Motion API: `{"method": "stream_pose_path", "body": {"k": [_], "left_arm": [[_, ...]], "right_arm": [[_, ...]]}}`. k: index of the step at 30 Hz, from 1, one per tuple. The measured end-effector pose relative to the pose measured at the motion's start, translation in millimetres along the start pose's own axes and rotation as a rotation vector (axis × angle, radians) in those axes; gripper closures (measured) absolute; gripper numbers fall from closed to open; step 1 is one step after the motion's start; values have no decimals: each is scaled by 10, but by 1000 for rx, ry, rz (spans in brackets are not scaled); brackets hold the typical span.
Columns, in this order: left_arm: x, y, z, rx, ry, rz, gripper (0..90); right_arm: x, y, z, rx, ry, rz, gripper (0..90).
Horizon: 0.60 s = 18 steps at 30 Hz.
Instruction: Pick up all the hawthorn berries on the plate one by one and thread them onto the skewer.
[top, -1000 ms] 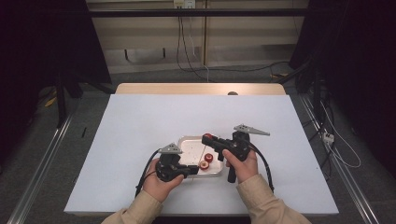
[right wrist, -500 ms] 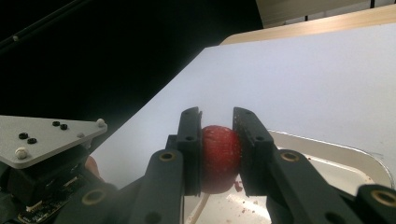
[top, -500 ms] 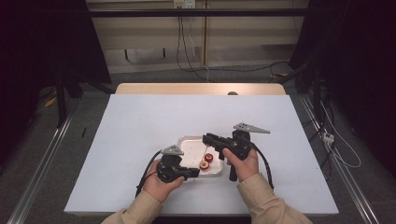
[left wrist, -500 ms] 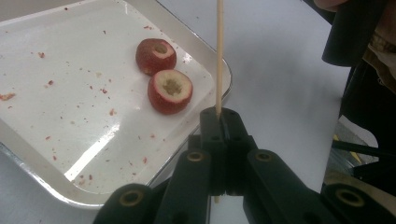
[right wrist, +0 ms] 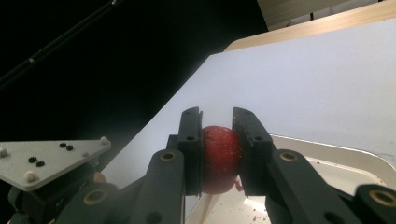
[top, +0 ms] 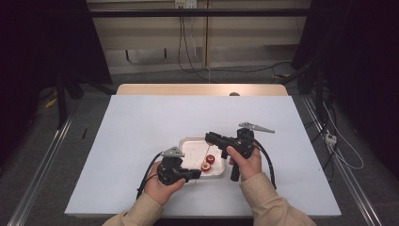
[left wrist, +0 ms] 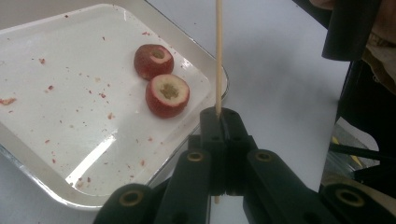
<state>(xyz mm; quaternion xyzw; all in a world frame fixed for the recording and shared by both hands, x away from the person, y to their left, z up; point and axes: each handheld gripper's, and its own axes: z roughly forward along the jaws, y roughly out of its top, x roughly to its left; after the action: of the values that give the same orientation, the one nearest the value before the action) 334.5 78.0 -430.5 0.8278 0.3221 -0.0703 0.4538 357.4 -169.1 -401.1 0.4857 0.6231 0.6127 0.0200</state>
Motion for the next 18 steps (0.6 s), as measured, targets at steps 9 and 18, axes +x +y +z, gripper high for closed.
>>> {"method": "stream_pose_path", "body": {"k": [9, 18], "left_arm": [[5, 4, -26, -15, 3, 0, 900], [-3, -2, -14, 8, -7, 3, 900]], "right_arm": [[-7, -14, 10, 11, -8, 30, 573], [-19, 4, -19, 5, -34, -20, 627]]}}
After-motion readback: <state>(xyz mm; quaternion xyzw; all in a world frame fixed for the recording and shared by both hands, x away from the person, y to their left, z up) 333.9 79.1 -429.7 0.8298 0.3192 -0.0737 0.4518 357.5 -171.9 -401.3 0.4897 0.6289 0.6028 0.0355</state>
